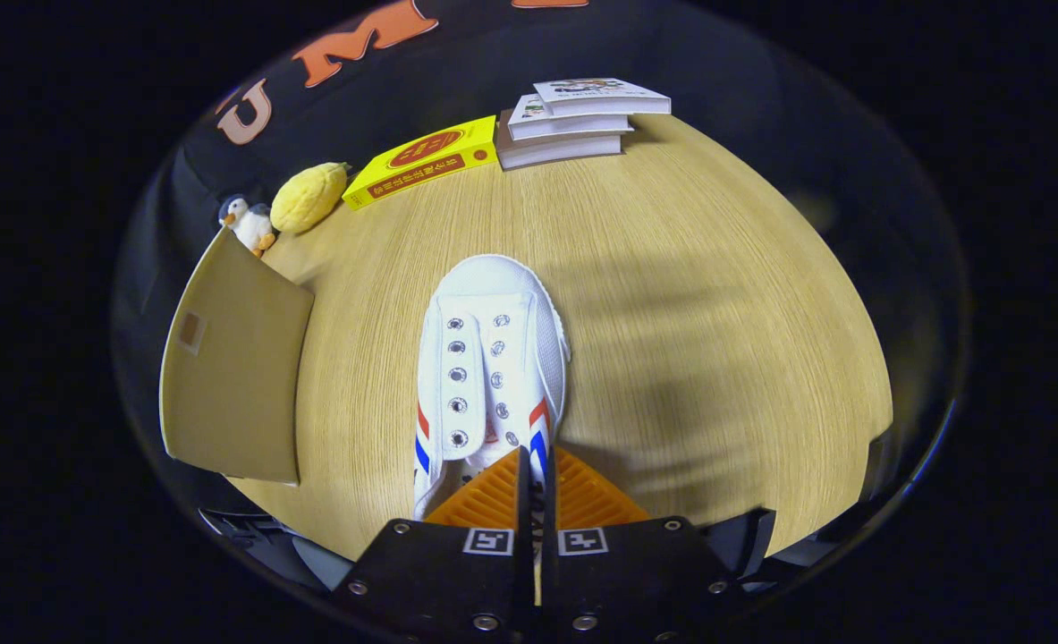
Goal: Open the storage box then place both shoes into the box .Put the left shoe in first, then the right shoe, with the right side of both shoes facing outward in a uniform manner.
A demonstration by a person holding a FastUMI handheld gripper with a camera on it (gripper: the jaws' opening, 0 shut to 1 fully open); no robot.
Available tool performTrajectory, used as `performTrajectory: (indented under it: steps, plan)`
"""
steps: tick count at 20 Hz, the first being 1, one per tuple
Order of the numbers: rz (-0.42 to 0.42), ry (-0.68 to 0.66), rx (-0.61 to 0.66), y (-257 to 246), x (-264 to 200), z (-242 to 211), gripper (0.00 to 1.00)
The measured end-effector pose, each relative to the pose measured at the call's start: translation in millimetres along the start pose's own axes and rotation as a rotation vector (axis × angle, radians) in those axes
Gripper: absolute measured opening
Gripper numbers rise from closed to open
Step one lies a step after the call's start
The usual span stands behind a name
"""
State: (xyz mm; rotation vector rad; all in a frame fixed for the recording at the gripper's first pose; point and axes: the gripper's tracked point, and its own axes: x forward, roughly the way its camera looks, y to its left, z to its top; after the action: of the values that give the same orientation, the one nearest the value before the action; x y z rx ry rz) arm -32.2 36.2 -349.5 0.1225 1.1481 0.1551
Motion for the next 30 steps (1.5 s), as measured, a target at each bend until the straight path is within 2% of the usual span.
performTrajectory:
  steps: [6, 8, 14, 19, 23, 25, 28, 30]
  plan:
    - [-0.014, -0.008, 0.01, 0, 1, 2, 0.01]
    - [0.008, -0.011, 0.056, 1, 2, 3, 0.0]
    - [0.203, -0.057, 0.23, 20, -3, 5, 0.0]
    - [0.327, -0.124, 0.291, 48, -17, 17, 0.0]
    - [0.343, -0.127, 0.295, 61, -20, 22, 0.0]
    - [0.295, -0.111, 0.223, 60, -12, 13, 0.0]
    - [0.168, -0.11, 0.062, 55, 1, 0, 0.0]
    - [0.132, -0.089, 0.018, 55, -3, -1, 0.03]
